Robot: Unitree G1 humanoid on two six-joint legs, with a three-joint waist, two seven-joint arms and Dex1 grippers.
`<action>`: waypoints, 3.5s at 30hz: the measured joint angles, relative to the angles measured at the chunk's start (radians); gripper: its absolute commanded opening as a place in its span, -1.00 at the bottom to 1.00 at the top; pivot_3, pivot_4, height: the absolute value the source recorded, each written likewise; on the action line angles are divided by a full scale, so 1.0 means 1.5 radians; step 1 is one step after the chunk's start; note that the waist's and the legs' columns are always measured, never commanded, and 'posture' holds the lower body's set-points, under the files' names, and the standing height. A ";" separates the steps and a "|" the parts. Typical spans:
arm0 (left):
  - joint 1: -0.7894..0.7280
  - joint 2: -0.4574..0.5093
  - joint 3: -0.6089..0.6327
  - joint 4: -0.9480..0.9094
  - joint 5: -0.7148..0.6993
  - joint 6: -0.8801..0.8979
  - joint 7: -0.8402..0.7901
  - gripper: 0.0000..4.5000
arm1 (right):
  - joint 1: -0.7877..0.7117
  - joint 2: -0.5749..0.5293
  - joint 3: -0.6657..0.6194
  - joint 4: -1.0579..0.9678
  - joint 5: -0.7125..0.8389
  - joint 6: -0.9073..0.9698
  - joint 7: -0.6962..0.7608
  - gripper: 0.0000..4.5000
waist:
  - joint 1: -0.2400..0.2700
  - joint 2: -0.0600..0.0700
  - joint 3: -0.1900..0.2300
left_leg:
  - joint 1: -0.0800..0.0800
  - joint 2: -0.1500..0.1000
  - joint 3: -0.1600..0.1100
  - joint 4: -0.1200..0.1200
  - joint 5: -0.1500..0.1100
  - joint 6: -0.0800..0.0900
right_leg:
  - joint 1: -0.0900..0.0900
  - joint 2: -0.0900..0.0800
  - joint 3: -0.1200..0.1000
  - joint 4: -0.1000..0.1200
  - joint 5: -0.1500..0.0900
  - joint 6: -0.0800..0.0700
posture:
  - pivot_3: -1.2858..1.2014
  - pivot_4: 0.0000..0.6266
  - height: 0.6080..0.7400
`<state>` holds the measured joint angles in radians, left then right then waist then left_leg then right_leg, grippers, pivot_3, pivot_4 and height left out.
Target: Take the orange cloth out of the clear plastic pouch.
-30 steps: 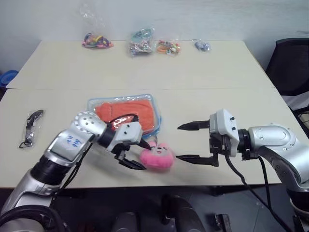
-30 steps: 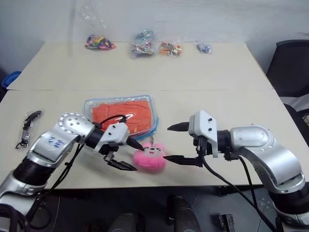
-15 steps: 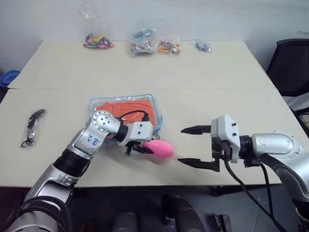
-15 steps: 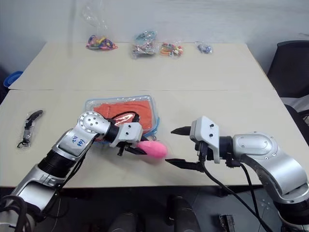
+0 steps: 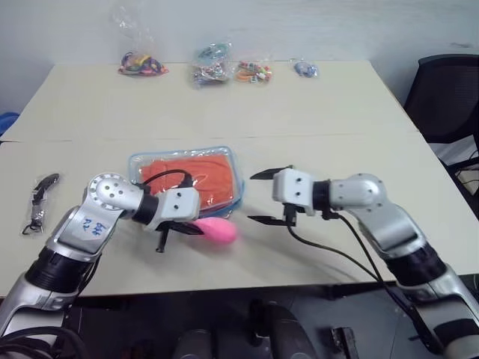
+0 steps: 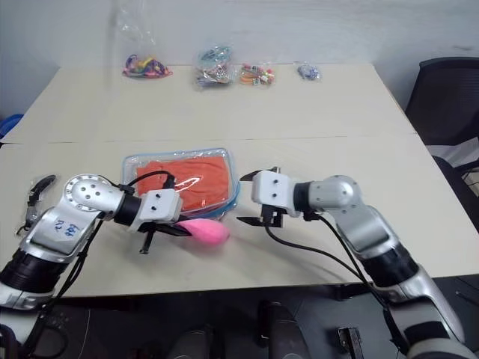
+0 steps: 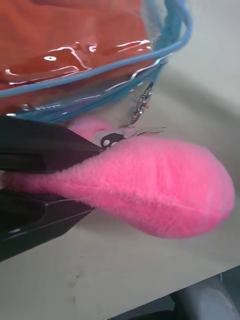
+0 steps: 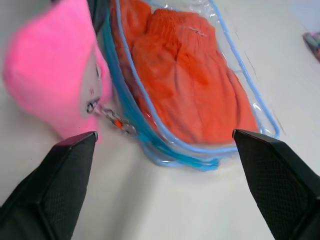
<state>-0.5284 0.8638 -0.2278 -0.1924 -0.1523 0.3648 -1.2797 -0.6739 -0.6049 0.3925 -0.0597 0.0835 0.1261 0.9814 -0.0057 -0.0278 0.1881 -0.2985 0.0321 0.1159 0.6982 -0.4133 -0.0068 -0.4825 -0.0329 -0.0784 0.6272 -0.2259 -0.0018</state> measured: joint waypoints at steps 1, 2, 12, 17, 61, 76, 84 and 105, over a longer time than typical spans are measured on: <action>0.004 0.004 0.006 -0.005 -0.002 0.005 0.000 -1.00 | -0.008 0.013 0.008 0.025 -0.016 -0.022 0.002 1.00 | 0.001 0.000 0.000 | 0.000 0.000 0.000 0.000 0.000 0.000 | 0.000 0.000 0.000 0.000 0.000 0.000 | 0.03 -0.52 1.00; 0.008 0.009 0.011 -0.011 -0.004 0.010 0.001 -1.00 | -0.017 0.024 0.017 0.050 -0.029 -0.046 0.005 1.00 | 0.001 0.000 0.000 | 0.000 0.000 0.000 0.000 0.000 0.000 | 0.000 0.000 0.000 0.000 0.000 0.000 | 0.03 -0.52 1.00; 0.046 0.042 0.039 -0.056 -0.027 0.046 0.004 -1.00 | -0.089 0.095 0.043 0.260 -0.101 -0.218 0.018 0.58 | -0.002 0.000 0.000 | 0.000 0.000 0.001 0.000 0.000 0.000 | 0.000 0.000 0.000 0.000 0.000 0.000 | 0.03 -0.52 1.00; 0.049 0.042 0.039 -0.059 -0.027 0.047 0.009 -1.00 | -0.093 0.122 0.043 0.282 -0.110 -0.244 0.022 0.14 | -0.003 0.000 0.000 | 0.000 0.001 0.001 0.000 0.000 0.000 | 0.000 -0.001 0.000 0.001 0.000 0.000 | 0.03 -0.52 1.00; 0.306 0.194 0.404 0.212 -0.052 -0.052 0.062 -1.00 | 0.056 -0.068 -0.024 0.117 -0.050 -0.331 0.147 -0.99 | -0.014 0.001 0.001 | 0.000 0.001 0.001 -0.001 -0.001 0.000 | -0.001 -0.002 -0.002 0.000 -0.001 -0.001 | 0.03 -0.52 1.00; 0.281 0.130 0.348 0.208 -0.054 -0.039 0.113 -0.04 | 0.070 -0.067 -0.032 0.070 -0.035 -0.253 0.161 -0.11 | -0.010 0.001 0.001 | 0.001 0.000 0.001 -0.001 -0.001 0.000 | -0.001 -0.003 -0.002 0.001 -0.001 -0.001 | 0.03 -0.52 1.00; 0.299 0.129 0.388 0.236 -0.073 -0.046 0.113 0.98 | 0.155 -0.105 -0.127 -0.084 0.086 -0.059 0.147 1.00 | -0.003 0.001 0.001 | 0.001 0.001 0.001 -0.001 -0.001 0.000 | -0.001 -0.003 -0.003 0.001 -0.001 -0.001 | 0.03 -0.52 1.00; 0.008 0.057 0.060 -0.046 -0.003 -0.076 0.132 0.98 | 0.223 -0.114 -0.226 -0.278 0.211 0.196 0.028 1.00 | 0.003 0.001 0.000 | 0.000 -0.001 0.004 -0.001 -0.002 -0.001 | 0.001 0.001 0.002 -0.001 0.001 0.001 | 0.03 -0.52 1.00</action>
<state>-0.5160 0.9492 -0.1378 -0.2612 -0.1565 0.2515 -1.0812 -0.3401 -0.7754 0.0532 -0.4765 0.4003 0.4206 1.0242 -0.0016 -0.0268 0.1886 -0.2991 0.0307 0.1218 0.6974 -0.4165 -0.0088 -0.4805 -0.0306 -0.0757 0.6256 -0.2249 -0.0007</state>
